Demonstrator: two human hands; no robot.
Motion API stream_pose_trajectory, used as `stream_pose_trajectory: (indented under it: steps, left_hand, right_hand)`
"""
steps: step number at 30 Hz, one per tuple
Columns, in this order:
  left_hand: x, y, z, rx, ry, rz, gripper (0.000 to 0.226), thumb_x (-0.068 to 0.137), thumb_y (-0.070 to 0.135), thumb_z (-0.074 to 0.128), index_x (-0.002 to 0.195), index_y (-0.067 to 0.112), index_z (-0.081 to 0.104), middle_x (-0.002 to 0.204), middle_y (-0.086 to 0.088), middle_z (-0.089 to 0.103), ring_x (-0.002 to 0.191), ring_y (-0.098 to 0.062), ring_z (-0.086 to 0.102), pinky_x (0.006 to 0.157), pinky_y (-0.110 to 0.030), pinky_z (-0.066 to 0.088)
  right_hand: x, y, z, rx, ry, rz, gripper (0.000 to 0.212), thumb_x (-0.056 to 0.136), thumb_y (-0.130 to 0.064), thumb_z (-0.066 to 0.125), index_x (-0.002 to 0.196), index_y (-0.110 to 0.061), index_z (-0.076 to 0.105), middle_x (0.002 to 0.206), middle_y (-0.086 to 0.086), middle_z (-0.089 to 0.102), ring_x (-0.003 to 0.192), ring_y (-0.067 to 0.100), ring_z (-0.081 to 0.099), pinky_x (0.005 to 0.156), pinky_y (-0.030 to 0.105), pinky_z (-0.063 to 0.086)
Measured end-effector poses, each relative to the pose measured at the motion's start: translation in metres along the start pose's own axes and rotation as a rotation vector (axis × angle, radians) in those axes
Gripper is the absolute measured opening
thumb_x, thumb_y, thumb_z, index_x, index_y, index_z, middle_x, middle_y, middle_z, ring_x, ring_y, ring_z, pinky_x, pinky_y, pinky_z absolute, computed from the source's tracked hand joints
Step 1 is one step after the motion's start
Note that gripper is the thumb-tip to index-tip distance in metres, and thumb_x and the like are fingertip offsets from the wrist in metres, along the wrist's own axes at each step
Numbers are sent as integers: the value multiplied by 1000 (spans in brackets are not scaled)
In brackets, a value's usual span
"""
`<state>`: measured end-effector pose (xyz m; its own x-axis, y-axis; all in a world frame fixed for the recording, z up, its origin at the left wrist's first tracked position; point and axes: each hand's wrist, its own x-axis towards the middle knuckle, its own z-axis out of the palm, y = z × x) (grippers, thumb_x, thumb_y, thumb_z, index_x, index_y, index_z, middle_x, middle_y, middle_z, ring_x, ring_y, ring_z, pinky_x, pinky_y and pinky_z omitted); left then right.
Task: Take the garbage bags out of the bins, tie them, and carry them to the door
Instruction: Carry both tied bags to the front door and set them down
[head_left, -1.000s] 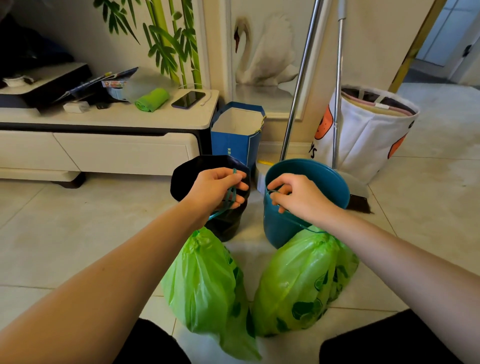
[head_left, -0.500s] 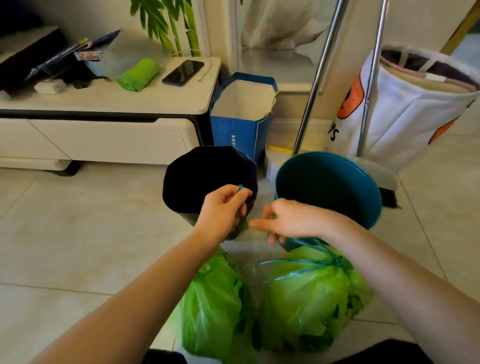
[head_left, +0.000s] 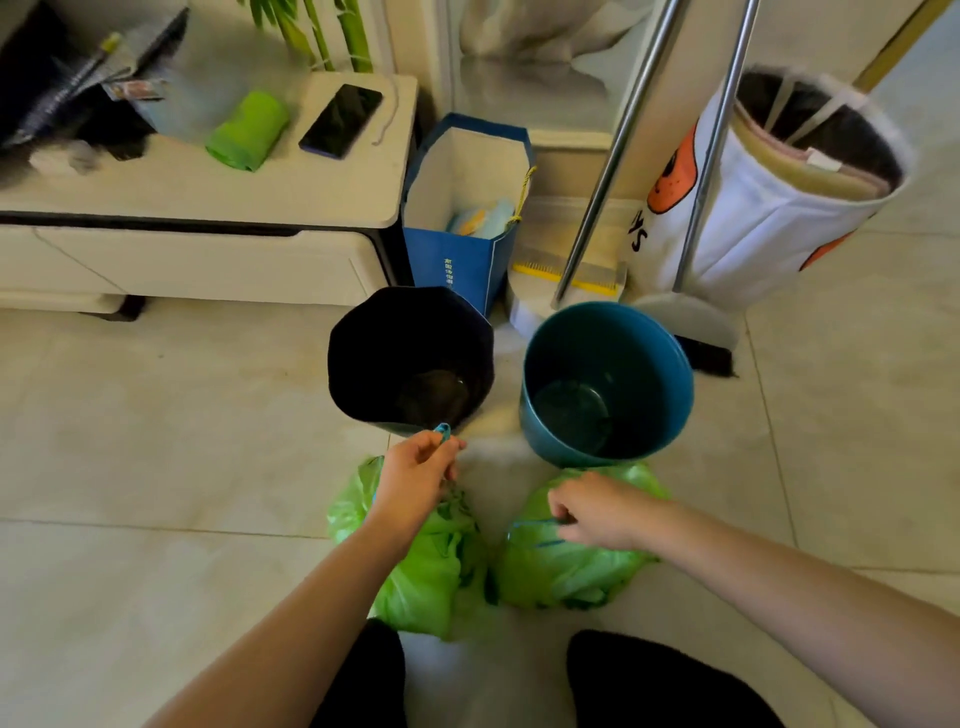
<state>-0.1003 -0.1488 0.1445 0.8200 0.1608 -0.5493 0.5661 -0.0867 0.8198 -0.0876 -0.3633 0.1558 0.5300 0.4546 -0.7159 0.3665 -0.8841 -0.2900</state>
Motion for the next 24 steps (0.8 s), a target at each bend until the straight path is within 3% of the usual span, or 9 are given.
stream_pose_trajectory:
  steps: [5,8,11,13,18,21,24]
  left_hand:
    - [-49,31,-16,74,-22,-146,23,93,18,56,80,0,60,59,-3,58,36,-10,43,37,-20,34]
    - [-78,53,-22,130,-51,-221,22,93,19,56,84,0,60,66,-5,65,41,-15,53,45,-26,44]
    - [-109,75,-25,149,-16,-249,26,92,15,58,69,4,61,56,-3,64,51,-18,56,60,-32,48]
    - [-129,90,-29,162,17,-285,31,91,16,59,63,6,61,53,-3,63,55,-19,56,63,-31,47]
    - [-172,137,-42,96,47,-346,29,92,19,58,69,3,64,59,-9,61,59,-21,55,64,-30,47]
    - [-201,170,-38,106,-39,-332,28,93,17,55,73,1,66,60,-8,63,62,-21,58,70,-33,50]
    - [-235,203,-35,155,-169,-313,29,94,19,54,78,-1,67,58,-6,66,60,-18,61,70,-32,50]
  right_hand:
    - [-53,-11,-22,430,133,159,15,86,-24,57,73,-18,55,72,1,57,74,24,57,64,33,44]
    - [-97,-15,-38,605,191,246,8,85,-21,60,82,-14,61,69,0,61,65,17,58,59,27,44]
    - [-146,-21,-46,767,230,333,9,87,-22,61,83,-15,58,59,-1,61,49,10,54,46,18,39]
    - [-177,-26,-48,828,277,394,10,88,-22,60,81,-14,57,56,-1,61,48,10,53,44,15,36]
    - [-251,-44,-65,1055,387,491,20,89,-10,57,70,-12,55,40,-4,59,38,5,54,48,16,42]
    - [-293,-56,-76,1185,512,535,21,88,-9,59,68,-11,56,43,-2,63,42,8,57,61,28,47]
    - [-339,-73,-85,1367,613,598,16,89,-5,59,73,-7,59,49,1,68,48,16,63,63,29,51]
